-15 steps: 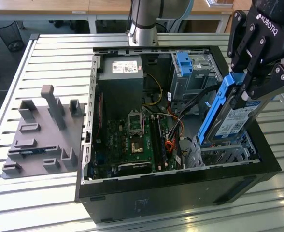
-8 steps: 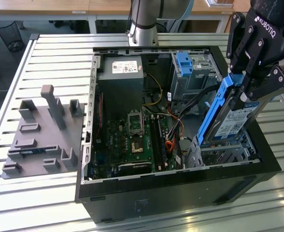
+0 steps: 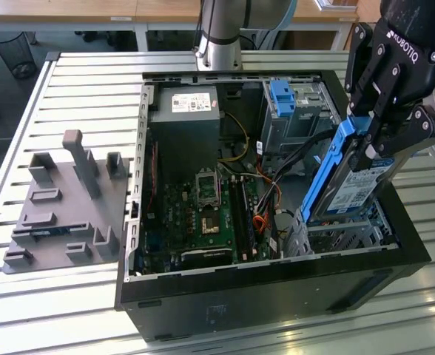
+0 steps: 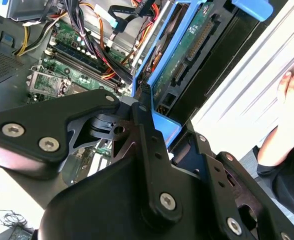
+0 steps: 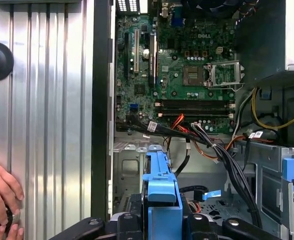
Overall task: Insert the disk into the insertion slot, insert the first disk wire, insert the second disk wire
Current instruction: 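Insert the disk into the insertion slot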
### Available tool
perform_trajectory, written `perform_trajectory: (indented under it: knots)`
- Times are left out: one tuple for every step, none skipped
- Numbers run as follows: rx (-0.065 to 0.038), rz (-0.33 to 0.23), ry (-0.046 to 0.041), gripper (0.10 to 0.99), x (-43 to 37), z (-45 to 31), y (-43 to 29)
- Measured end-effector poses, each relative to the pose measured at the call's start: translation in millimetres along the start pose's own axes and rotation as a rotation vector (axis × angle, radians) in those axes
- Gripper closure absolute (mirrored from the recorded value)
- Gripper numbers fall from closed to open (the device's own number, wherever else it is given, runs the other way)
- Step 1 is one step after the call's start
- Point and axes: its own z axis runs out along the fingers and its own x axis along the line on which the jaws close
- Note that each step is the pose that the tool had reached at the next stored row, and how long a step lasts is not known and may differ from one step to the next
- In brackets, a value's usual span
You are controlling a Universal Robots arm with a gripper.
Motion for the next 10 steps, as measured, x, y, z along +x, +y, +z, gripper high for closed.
perform_trajectory:
  knots:
    - [0.0,0.0,0.0,0.722,0.0,0.6,0.1]
    - [0.0,0.001,-0.0001,0.722,0.0,1.2,0.1]
    - [0.0,0.001,-0.0001,0.722,0.0,1.7,0.2]
    - [0.0,0.002,-0.0001,0.722,0.0,2.1,0.3]
    - [0.0,0.002,-0.0001,0.722,0.0,2.6,0.3]
    - [0.0,0.002,-0.0001,0.722,0.0,3.2,0.3]
    - [0.0,0.002,-0.0001,0.722,0.0,3.9,0.3]
    - [0.0,0.002,-0.0001,0.722,0.0,4.7,0.3]
    - [0.0,0.002,-0.0001,0.722,0.0,5.5,0.3]
    - [0.0,0.002,-0.0002,0.722,0.0,6.4,0.3]
